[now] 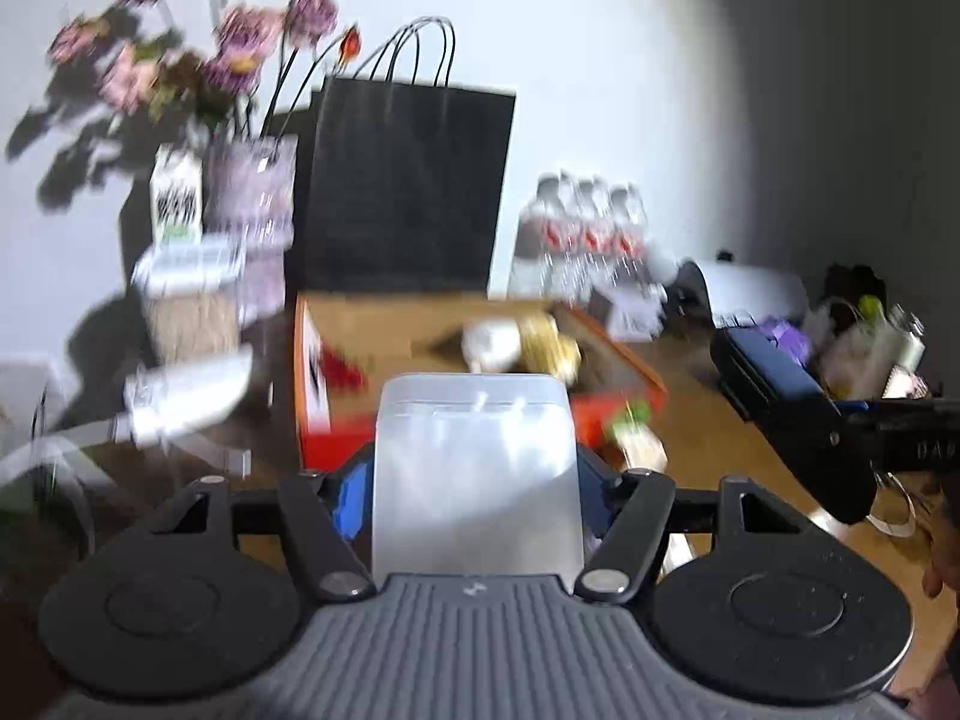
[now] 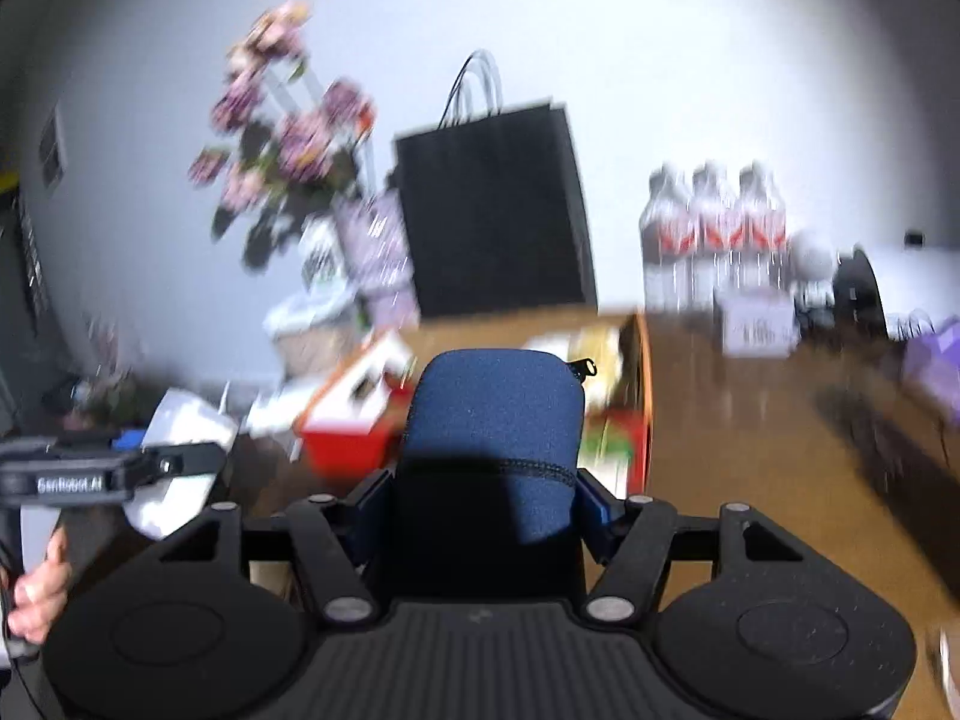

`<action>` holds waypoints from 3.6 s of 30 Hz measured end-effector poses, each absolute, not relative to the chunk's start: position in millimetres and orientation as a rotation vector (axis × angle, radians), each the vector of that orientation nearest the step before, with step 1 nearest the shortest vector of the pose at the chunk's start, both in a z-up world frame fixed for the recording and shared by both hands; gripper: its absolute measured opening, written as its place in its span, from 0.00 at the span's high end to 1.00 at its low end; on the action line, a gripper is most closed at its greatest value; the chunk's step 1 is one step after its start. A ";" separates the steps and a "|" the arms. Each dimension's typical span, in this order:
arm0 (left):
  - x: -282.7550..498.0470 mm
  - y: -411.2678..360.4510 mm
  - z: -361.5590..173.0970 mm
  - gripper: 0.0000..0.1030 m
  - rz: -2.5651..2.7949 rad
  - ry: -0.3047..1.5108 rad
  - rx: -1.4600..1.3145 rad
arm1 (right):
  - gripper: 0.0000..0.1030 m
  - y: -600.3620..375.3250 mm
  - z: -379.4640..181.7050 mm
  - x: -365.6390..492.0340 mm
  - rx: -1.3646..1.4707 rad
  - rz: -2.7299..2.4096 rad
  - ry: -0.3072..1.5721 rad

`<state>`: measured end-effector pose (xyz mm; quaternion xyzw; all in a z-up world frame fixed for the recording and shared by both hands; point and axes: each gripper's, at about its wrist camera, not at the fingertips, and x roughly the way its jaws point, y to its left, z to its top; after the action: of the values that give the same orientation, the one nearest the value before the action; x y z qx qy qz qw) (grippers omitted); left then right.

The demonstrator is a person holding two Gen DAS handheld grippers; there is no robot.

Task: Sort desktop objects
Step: 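Carry the container and navy pouch into the box while both tools release them, then withdraw both open tools from the box back over the table, then grasp the beige cloth pouch with the left tool while the right tool grasps the clear plastic bag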

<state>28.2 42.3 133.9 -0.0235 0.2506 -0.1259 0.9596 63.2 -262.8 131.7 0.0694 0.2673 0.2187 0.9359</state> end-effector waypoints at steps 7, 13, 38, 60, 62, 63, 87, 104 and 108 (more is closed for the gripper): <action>181.2 17.8 139.2 0.35 -0.244 0.626 -0.036 | 0.39 -202.7 120.0 227.7 0.158 0.435 0.759; 300.3 24.3 91.0 0.35 -0.123 0.839 -0.099 | 0.39 -157.4 66.0 294.1 0.031 0.365 0.960; 286.8 27.2 123.6 0.04 -0.105 0.792 -0.053 | 0.21 -187.5 95.9 272.2 0.029 0.325 0.897; -38.6 34.9 50.9 0.00 -0.093 0.481 0.073 | 0.07 -220.3 39.0 -21.8 -0.118 0.380 0.520; -51.5 37.6 38.7 0.00 -0.098 0.486 0.004 | 0.07 -226.8 30.4 -30.3 -0.071 0.391 0.503; -55.7 37.8 33.1 0.00 -0.114 0.489 -0.008 | 0.07 -229.8 26.5 -33.3 -0.054 0.387 0.501; -14.7 44.4 21.3 0.07 -0.103 0.605 0.013 | 0.09 -211.6 35.6 -21.8 -0.027 0.544 0.523; 5.6 56.9 10.6 0.81 -0.160 0.678 -0.079 | 0.74 -183.9 16.3 19.8 -0.028 0.558 0.663; -10.3 54.4 7.0 0.83 -0.221 0.668 -0.123 | 0.77 -188.1 19.4 4.3 -0.045 0.556 0.664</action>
<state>-10.3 54.4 7.0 -0.0600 0.3268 -0.1084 0.9369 4.3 -188.1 19.4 -0.0216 0.3216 0.2693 0.9075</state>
